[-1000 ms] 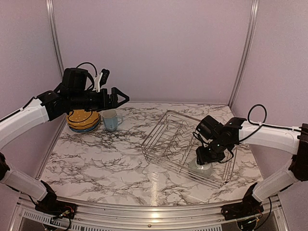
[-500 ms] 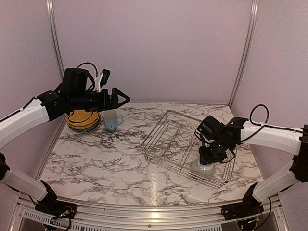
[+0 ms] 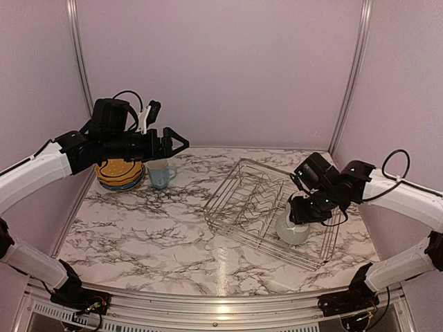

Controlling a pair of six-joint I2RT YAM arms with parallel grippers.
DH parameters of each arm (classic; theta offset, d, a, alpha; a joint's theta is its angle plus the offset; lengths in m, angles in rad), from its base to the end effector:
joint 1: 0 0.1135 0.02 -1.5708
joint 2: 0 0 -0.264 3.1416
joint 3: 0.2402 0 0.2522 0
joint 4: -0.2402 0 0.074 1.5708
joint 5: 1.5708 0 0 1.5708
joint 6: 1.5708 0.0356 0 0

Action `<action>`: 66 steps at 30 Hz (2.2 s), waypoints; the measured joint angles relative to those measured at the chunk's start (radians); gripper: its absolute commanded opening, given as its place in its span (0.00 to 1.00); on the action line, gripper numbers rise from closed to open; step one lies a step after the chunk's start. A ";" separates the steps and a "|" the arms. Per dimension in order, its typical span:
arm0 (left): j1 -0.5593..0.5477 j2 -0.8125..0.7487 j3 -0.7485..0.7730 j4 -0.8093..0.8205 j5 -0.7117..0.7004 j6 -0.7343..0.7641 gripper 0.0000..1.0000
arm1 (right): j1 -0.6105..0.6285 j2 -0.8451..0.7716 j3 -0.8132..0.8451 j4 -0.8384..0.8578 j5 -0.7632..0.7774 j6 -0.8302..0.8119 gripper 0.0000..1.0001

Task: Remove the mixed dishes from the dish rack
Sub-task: Grab the bowl from the dish rack, then pass from the right arm to the left

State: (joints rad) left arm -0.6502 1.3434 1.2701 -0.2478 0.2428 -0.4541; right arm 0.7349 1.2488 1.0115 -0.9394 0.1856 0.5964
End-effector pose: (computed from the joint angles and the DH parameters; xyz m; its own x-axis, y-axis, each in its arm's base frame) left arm 0.2433 -0.1958 0.3783 -0.5632 -0.1066 -0.8194 0.5810 0.6540 -0.4844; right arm 0.1754 0.1497 0.2640 -0.9074 -0.0760 -0.4134 -0.1170 0.9903 0.0747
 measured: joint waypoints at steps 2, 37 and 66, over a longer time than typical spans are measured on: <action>-0.004 0.001 0.000 0.000 0.000 -0.003 0.99 | -0.008 -0.022 0.008 0.012 -0.001 0.002 0.24; -0.258 0.497 -0.011 0.757 0.349 -0.607 0.93 | -0.403 -0.271 -0.292 0.746 -0.811 0.221 0.23; -0.307 0.639 0.058 1.143 0.433 -0.907 0.24 | -0.304 -0.232 -0.330 0.972 -0.862 0.339 0.23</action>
State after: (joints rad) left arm -0.9577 1.9823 1.3277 0.8951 0.6762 -1.3609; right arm 0.4309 1.0164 0.6815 0.0322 -0.6762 0.9356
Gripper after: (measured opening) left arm 0.308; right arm 0.467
